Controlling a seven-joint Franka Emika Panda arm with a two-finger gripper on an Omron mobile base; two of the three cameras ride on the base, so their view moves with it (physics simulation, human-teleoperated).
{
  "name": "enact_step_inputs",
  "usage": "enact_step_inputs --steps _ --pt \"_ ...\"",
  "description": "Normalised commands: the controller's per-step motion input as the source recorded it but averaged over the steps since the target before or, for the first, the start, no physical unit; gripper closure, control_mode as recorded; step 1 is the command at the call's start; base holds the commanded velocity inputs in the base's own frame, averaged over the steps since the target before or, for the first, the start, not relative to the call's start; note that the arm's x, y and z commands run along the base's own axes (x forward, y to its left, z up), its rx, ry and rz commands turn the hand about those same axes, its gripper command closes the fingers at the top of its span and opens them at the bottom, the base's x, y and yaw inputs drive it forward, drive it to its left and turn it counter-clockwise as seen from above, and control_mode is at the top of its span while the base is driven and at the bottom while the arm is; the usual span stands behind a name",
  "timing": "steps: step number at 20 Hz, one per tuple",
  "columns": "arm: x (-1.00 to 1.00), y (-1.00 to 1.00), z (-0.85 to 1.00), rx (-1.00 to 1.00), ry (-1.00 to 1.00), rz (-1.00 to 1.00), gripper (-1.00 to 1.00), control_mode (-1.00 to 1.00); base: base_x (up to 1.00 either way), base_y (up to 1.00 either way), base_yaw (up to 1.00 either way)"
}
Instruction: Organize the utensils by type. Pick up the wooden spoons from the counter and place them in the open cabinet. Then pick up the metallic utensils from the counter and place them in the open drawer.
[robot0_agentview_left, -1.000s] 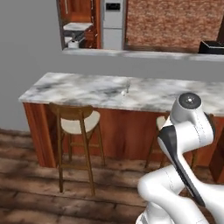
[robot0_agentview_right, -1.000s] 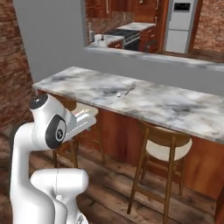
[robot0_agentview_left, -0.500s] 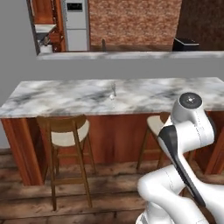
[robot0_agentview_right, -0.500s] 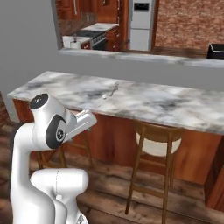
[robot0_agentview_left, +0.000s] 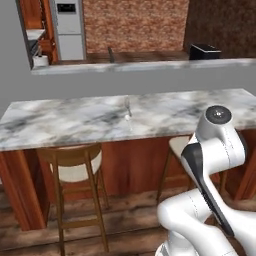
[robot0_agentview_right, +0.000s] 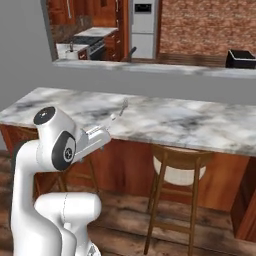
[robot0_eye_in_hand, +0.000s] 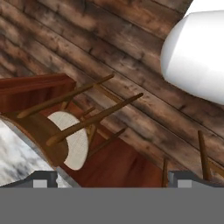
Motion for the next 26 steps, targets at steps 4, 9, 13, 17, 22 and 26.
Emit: enact_step_inputs --steps 4,9,13,17,22,26 --pt "0.0 0.0 0.0 0.0 0.0 0.0 -1.0 1.0 0.56 0.03 -0.13" --pt "0.0 0.0 0.0 0.0 0.0 0.0 -1.0 1.0 0.53 0.13 -0.12" --pt "0.0 0.0 0.0 0.0 0.0 0.0 -1.0 1.0 0.41 0.26 -0.14" --pt "0.0 0.0 0.0 0.0 0.0 0.0 -1.0 1.0 0.43 0.24 -0.13" --pt "0.0 0.0 0.0 0.0 0.0 0.0 -1.0 1.0 0.39 0.26 -0.14" --pt "0.0 0.0 0.0 0.0 0.0 0.0 -1.0 1.0 0.39 0.27 -0.14"
